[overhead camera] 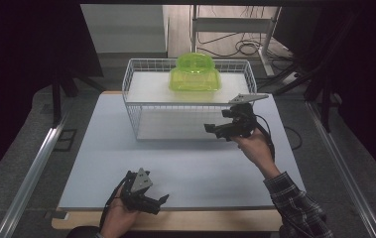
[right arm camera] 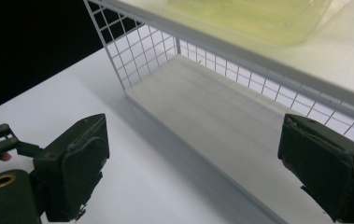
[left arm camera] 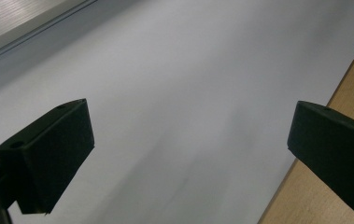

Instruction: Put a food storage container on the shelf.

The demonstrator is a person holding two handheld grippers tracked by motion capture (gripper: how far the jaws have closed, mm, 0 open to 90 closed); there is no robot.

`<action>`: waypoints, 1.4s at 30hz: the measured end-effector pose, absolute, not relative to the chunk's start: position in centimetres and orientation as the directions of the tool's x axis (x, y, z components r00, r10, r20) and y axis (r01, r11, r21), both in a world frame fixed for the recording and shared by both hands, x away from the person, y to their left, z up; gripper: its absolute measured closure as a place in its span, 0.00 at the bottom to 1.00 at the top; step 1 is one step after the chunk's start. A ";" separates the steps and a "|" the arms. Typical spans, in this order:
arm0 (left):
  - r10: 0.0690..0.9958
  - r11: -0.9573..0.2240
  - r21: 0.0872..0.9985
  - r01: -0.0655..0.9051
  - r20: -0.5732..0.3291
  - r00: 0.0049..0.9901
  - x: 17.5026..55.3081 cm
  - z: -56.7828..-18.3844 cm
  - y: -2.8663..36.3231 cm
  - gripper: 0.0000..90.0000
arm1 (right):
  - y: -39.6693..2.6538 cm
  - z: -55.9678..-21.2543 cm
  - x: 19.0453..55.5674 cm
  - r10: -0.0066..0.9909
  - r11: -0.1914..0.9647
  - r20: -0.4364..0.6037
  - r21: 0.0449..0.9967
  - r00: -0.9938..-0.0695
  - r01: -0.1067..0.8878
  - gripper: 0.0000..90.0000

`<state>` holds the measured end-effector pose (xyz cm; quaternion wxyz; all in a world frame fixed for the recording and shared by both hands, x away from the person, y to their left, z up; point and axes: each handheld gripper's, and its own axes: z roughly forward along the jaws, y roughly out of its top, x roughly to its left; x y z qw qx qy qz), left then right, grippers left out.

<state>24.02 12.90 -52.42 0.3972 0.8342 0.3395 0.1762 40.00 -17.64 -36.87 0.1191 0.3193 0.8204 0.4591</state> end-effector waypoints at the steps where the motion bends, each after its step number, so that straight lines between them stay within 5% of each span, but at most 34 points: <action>1: 0.706 -0.455 0.782 0.427 0.025 0.708 24.0 -52.4 12.9 0.00 | -17.6 -37.1 39.9 0.633 0.378 0.097 0.827 -0.768 0.416 0.09; 42: 0.704 -0.462 0.778 0.426 0.030 0.709 24.0 -52.5 12.9 0.00 | -18.3 -44.6 36.9 0.613 0.446 0.048 0.804 -0.789 0.395 0.02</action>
